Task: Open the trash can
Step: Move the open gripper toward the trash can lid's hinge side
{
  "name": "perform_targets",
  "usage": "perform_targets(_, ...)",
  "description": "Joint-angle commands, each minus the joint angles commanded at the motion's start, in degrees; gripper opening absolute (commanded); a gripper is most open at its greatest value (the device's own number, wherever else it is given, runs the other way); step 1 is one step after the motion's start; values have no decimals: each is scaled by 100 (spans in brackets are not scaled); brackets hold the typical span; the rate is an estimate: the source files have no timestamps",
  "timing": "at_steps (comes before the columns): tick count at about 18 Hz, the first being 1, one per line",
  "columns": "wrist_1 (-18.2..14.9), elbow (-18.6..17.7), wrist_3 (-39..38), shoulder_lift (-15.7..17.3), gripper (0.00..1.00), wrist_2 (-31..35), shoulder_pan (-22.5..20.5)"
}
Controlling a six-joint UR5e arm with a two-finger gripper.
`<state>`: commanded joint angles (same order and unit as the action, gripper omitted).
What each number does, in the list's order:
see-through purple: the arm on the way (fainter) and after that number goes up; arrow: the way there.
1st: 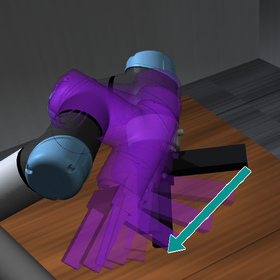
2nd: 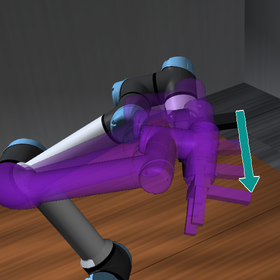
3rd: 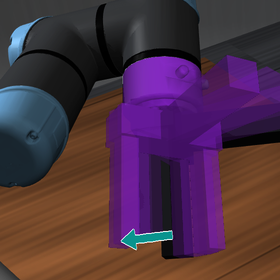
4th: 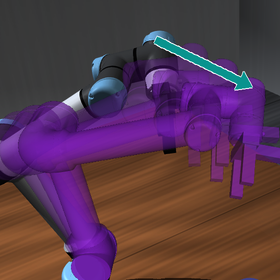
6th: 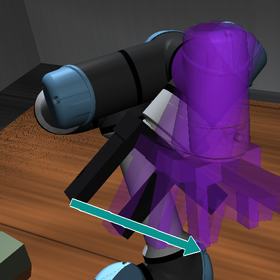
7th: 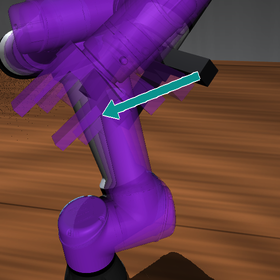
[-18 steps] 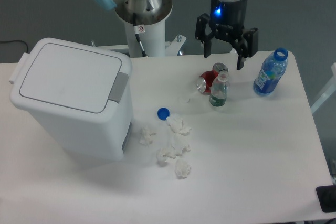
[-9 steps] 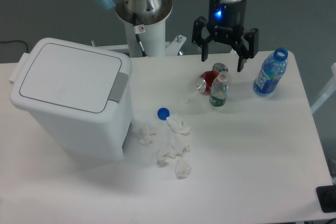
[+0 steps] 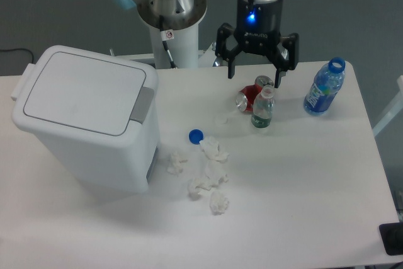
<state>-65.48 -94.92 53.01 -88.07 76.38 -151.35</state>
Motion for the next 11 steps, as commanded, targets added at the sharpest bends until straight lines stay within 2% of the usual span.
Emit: perform_targets(11, 44, 193, -1073, 9, 100, 0, 132)
